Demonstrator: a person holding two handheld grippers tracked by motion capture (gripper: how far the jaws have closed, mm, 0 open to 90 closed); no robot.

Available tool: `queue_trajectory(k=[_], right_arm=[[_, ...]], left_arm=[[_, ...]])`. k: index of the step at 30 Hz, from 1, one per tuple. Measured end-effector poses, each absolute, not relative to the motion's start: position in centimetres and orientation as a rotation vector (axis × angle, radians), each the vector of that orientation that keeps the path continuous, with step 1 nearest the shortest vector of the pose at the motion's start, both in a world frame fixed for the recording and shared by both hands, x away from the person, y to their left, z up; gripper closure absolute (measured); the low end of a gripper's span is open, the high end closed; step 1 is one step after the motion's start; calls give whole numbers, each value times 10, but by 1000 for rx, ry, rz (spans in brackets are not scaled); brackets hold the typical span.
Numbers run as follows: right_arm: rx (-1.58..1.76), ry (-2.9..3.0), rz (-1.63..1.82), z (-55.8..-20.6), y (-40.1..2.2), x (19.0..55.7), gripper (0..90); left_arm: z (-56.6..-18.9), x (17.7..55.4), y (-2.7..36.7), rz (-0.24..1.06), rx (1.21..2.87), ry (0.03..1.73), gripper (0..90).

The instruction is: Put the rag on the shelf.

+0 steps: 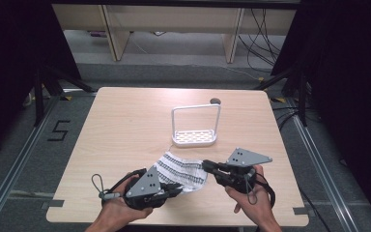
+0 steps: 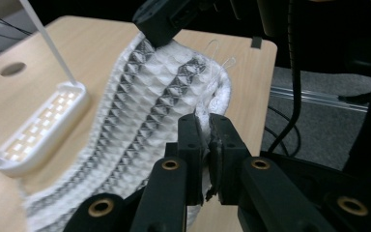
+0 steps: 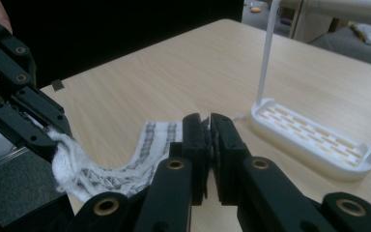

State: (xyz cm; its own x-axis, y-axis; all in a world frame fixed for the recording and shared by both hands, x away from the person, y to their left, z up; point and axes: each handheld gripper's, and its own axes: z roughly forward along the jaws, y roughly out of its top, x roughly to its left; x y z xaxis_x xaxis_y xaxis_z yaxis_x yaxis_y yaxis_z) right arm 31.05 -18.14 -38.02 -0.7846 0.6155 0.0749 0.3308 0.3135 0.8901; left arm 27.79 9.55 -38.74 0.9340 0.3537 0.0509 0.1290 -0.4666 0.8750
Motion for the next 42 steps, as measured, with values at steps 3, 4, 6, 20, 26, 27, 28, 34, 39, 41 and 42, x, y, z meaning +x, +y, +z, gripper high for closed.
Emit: queue_trajectory(k=[3, 4, 6, 20, 26, 27, 28, 34, 39, 41, 42], right_arm=[[832, 2275, 1478, -367, -181, 312, 860], [850, 2276, 1486, -362, -181, 312, 861], [802, 2256, 1499, -352, -182, 314, 861], [750, 2158, 1494, -299, -187, 318, 863], [787, 2136, 1488, -297, -189, 327, 863], [765, 2129, 1483, -296, -190, 330, 863], [777, 2130, 1477, -296, -190, 332, 863], [810, 2091, 1475, -288, -190, 342, 863], [814, 2066, 1479, -283, -189, 354, 863], [818, 2051, 1467, -280, -189, 358, 863], [840, 2050, 1480, -280, -188, 359, 863]], left_arm=[[-367, 282, 101, 312, 2027, 337, 838], [-363, 284, 103, 319, 2015, 337, 838], [-354, 286, 106, 338, 2003, 338, 838], [-309, 324, 113, 396, 1915, 401, 841], [-300, 339, 107, 413, 1896, 423, 841], [-298, 342, 106, 421, 1892, 426, 841], [-296, 344, 105, 428, 1891, 430, 841], [-287, 358, 101, 463, 1885, 453, 841], [-284, 373, 98, 456, 1866, 496, 840], [-283, 379, 98, 465, 1856, 505, 840], [-282, 381, 97, 467, 1850, 513, 840]])
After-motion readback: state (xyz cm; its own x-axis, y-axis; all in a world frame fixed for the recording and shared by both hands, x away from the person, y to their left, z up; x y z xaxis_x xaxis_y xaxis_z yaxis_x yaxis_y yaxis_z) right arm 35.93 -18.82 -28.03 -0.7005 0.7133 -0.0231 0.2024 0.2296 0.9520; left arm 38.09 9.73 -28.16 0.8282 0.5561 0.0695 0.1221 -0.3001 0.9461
